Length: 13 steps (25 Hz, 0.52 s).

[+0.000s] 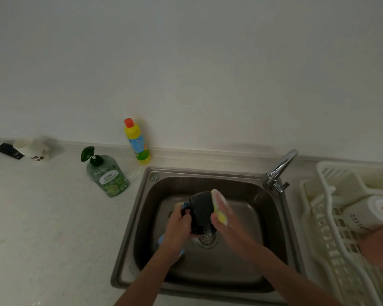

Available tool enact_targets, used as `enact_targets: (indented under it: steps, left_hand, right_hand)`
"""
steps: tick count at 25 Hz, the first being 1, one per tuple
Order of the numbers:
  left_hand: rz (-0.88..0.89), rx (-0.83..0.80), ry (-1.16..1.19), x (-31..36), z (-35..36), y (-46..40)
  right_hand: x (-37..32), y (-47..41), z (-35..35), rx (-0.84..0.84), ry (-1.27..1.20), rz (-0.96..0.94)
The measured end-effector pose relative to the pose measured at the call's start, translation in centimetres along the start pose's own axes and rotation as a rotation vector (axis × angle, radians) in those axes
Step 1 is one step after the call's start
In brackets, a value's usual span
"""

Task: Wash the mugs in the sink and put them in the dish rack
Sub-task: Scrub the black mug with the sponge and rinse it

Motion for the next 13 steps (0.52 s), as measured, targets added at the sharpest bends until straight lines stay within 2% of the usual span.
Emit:
enact_targets:
  steps: [2,3,4,5,8,9,11,12,13]
  left_hand:
    - [0.054,-0.001,-0.242,0.4,0.4,0.0]
    - [0.076,-0.031,-0.311,0.3,0.5,0.1]
    - [0.082,-0.072,-0.316,0.3,0.6,0.1]
    - [0.078,-0.107,-0.272,0.2,0.6,0.3]
    - [0.011,-0.128,0.085,0.2,0.5,0.7]
    - [-0.006,-0.105,0.192,0.4,0.3,0.7]
    - [-0.006,-0.054,0.231,1.0,-0.1,0.2]
    - [0.004,-0.033,0.170,1.1,-0.4,-0.2]
    - [0.016,-0.023,0.076,1.0,-0.5,-0.6]
  right_hand:
    - [-0.1,-0.3,1.2,-0.010,0.480,-0.028]
    - [-0.1,-0.7,1.3,0.013,0.626,-0.038]
    - [-0.1,-1.2,1.0,0.027,0.637,-0.051]
    - [-0.3,-1.5,0.3,0.042,0.520,-0.056]
    - [0.1,-0.9,-1.8,0.065,-0.111,-0.041]
    - [0.4,0.0,-1.9,0.072,-0.195,-0.053]
    - [0.7,1.1,-1.0,0.097,-0.238,-0.052]
    - [0.4,1.2,-0.4,0.105,-0.201,-0.063]
    - [0.0,1.2,0.2,0.105,-0.059,-0.081]
Point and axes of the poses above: each hand's wrist, its own y-axis away from the middle knuckle, its own z-axis out of the palm, x = y × z, the point moved 2 cm from there along -y, towards the middle knuckle, and after that the axes turned 12 degrees about -x, right-handed, at the moved point
